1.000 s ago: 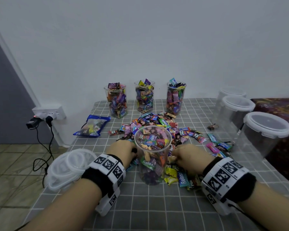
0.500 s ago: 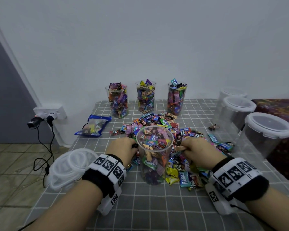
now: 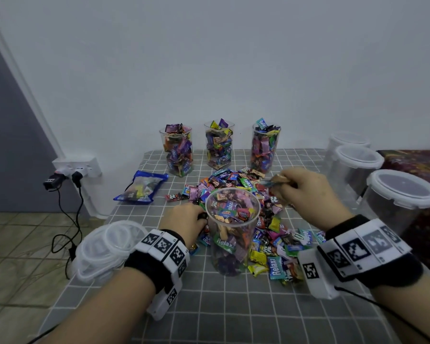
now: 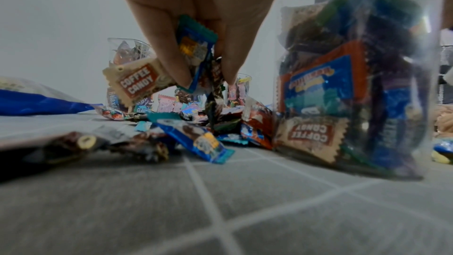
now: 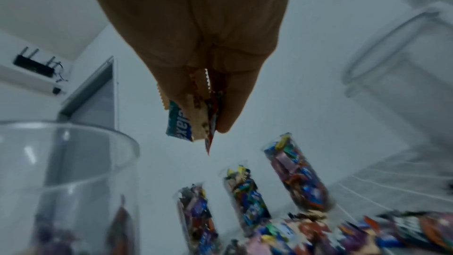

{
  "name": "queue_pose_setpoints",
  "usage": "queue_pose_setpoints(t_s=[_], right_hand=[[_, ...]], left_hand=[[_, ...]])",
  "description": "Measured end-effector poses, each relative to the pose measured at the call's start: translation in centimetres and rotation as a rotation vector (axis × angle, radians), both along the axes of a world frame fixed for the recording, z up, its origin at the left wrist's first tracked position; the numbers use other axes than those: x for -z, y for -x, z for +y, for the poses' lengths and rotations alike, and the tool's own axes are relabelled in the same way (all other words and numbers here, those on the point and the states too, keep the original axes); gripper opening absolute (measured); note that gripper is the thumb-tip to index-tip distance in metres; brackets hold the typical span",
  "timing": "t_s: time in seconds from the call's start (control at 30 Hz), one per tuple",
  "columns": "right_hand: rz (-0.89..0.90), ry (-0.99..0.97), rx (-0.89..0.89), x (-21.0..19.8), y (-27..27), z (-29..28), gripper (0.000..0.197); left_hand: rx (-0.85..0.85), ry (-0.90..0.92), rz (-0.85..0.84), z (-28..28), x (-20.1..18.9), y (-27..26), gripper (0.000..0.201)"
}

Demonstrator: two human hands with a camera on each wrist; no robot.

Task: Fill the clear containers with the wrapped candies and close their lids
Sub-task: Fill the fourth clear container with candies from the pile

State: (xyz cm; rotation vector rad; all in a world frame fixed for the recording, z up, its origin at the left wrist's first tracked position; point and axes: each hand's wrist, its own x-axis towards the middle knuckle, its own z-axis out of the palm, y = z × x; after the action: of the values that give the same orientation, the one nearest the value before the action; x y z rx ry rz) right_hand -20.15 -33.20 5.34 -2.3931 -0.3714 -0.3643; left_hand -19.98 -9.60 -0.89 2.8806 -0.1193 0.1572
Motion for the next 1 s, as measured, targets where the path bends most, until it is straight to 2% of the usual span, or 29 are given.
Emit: queue_pose_setpoints(t_s=[0.2, 0.37, 0.53, 0.67, 0.83, 1.0], right_hand=[[-0.144, -0.149, -0.146, -1.5, 1.1, 2.6, 0.009], [-0.199, -0.041, -0.277, -1.0, 1.7, 4.8, 0.009], [-0.155, 0.077, -0.304, -0.4, 2.0, 5.7, 0.017], [-0.137, 0.071, -0.312, -0.5, 2.1, 5.6, 0.010], [-0.088, -0.011, -0.329, -0.2, 2.2, 5.4, 0.015], [-0.153, -0.324, -0.224, 1.1, 2.4, 5.4, 0.023]], left_hand=[[0.011, 0.029, -0.001, 0.1, 0.0, 0.1, 0.021], [0.020, 0.026, -0.002, 0.1, 0.0, 0.2, 0.021], [0.017, 0.045, -0.009, 0.2, 0.1, 0.1, 0.020], [0.015, 0.060, -0.027, 0.0, 0.2, 0.1, 0.021], [0.017, 0.074, -0.031, -0.1, 0.1, 0.1, 0.022], [0.016, 0.043, -0.024, -0.2, 0.1, 0.0, 0.022]])
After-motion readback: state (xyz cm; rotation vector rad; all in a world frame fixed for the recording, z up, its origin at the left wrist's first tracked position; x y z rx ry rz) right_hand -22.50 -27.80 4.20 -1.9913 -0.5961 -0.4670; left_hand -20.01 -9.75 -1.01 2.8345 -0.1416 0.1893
